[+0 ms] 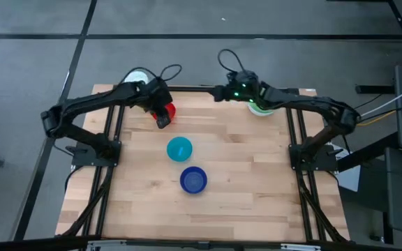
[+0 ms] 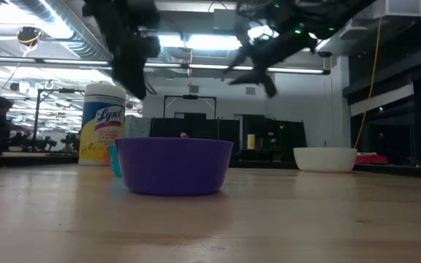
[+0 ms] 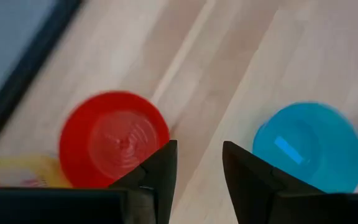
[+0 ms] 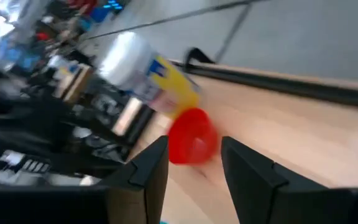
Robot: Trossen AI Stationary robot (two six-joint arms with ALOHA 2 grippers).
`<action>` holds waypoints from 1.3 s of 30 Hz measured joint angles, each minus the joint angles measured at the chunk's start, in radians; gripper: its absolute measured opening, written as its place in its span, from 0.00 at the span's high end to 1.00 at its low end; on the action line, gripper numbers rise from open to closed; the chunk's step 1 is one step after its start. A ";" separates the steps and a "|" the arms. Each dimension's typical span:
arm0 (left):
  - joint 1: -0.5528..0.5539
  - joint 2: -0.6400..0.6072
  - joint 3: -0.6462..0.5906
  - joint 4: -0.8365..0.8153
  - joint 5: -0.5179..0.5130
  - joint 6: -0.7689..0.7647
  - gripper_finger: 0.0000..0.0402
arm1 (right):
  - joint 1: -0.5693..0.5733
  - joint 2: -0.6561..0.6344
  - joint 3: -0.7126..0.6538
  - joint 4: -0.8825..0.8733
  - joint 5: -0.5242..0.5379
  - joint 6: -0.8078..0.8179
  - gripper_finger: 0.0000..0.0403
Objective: Nest bowls inside each other
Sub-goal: Stack the red bowl on the green bowl
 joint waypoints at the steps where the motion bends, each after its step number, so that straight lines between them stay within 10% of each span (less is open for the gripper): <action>1: 0.014 0.014 -0.011 0.012 0.018 0.014 0.69 | 0.002 0.021 0.035 0.000 -0.012 -0.014 0.62; 13: 0.083 0.156 -0.070 0.084 0.159 0.019 0.69 | -0.015 0.069 0.304 -0.059 -0.116 -0.161 0.55; 39: 0.116 0.293 -0.072 0.143 0.123 -0.002 0.69 | -0.009 0.069 0.334 -0.064 -0.238 -0.092 0.56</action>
